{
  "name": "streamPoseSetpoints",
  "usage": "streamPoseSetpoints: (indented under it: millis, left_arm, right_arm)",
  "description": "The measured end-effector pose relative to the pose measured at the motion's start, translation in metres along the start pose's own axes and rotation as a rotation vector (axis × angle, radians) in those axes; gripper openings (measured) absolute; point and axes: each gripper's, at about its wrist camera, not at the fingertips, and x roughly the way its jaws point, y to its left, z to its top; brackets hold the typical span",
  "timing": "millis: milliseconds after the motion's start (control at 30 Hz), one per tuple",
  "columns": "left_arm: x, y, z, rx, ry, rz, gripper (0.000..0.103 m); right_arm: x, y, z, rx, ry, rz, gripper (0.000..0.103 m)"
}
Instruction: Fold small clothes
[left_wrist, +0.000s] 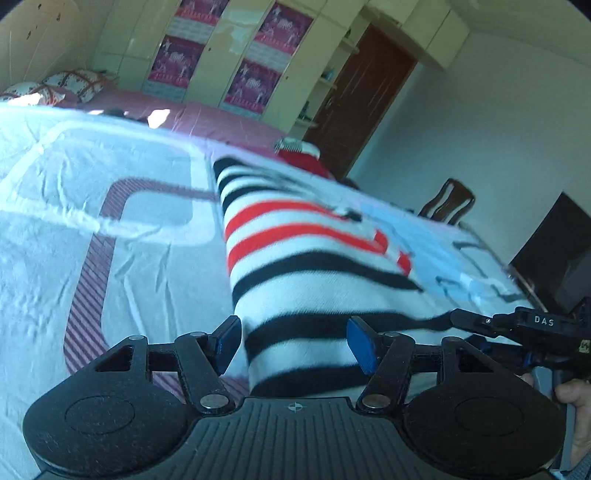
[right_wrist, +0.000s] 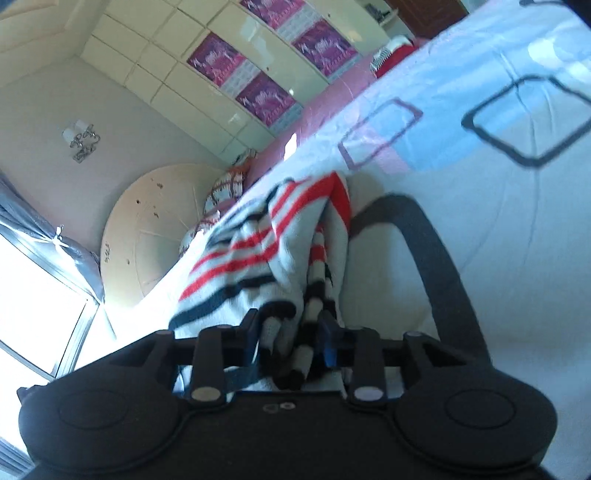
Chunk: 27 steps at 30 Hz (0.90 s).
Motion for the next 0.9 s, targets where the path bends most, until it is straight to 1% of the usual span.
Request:
streamPoseSetpoints:
  millis: [33, 100, 167, 200, 267, 333, 367, 400, 433, 533, 567, 667, 767, 800, 833, 900]
  left_arm:
    - [-0.001, 0.001, 0.008, -0.006, -0.022, -0.011, 0.062]
    - [0.007, 0.006, 0.027, -0.011, -0.041, -0.008, 0.062]
    - [0.023, 0.011, 0.044, -0.010, -0.041, -0.011, 0.062]
    - [0.032, 0.017, 0.051, -0.029, -0.035, -0.023, 0.062]
    - [0.051, 0.031, 0.060, -0.099, -0.018, -0.058, 0.062]
    - [0.072, 0.046, 0.063, -0.174, 0.018, -0.083, 0.062]
    - [0.078, 0.050, 0.064, -0.190, 0.025, -0.088, 0.062]
    - [0.085, 0.054, 0.065, -0.202, 0.029, -0.091, 0.062]
    - [0.089, 0.057, 0.066, -0.214, 0.033, -0.093, 0.062]
    - [0.101, 0.071, 0.066, -0.287, 0.051, -0.137, 0.062]
    - [0.103, 0.073, 0.066, -0.293, 0.057, -0.141, 0.062]
    - [0.111, 0.066, 0.061, -0.236, 0.084, -0.110, 0.062]
    - [0.117, 0.063, 0.055, -0.238, 0.081, -0.102, 0.062]
    - [0.119, 0.061, 0.054, -0.234, 0.071, -0.096, 0.061]
    - [0.120, 0.058, 0.053, -0.222, 0.061, -0.086, 0.060]
    - [0.120, 0.047, 0.054, -0.168, 0.044, -0.055, 0.057]
  right_arm:
    - [-0.002, 0.000, 0.009, 0.003, -0.032, 0.010, 0.051]
    - [0.006, 0.001, 0.028, 0.007, -0.062, 0.001, 0.062]
    - [0.025, 0.000, 0.046, -0.002, -0.039, -0.001, 0.062]
    - [0.036, 0.000, 0.053, -0.011, -0.031, -0.005, 0.060]
    - [0.057, -0.003, 0.064, -0.031, -0.013, -0.029, 0.056]
    - [0.074, -0.010, 0.072, -0.021, 0.011, -0.036, 0.045]
    - [0.081, -0.013, 0.076, -0.016, 0.023, -0.031, 0.042]
    - [0.088, -0.016, 0.078, -0.013, 0.040, -0.018, 0.034]
    - [0.095, -0.018, 0.081, -0.008, 0.060, -0.005, 0.030]
    - [0.107, -0.025, 0.084, 0.001, 0.090, 0.010, 0.030]
    - [0.109, -0.025, 0.085, 0.000, 0.092, 0.020, 0.030]
    - [0.104, -0.018, 0.085, -0.039, 0.070, 0.036, 0.029]
    - [0.102, -0.012, 0.086, -0.082, 0.055, 0.034, 0.028]
    - [0.102, -0.010, 0.086, -0.109, 0.053, 0.008, 0.020]
    - [0.103, -0.005, 0.087, -0.163, 0.047, -0.034, 0.012]
    - [0.100, 0.007, 0.086, -0.257, 0.022, -0.069, 0.010]
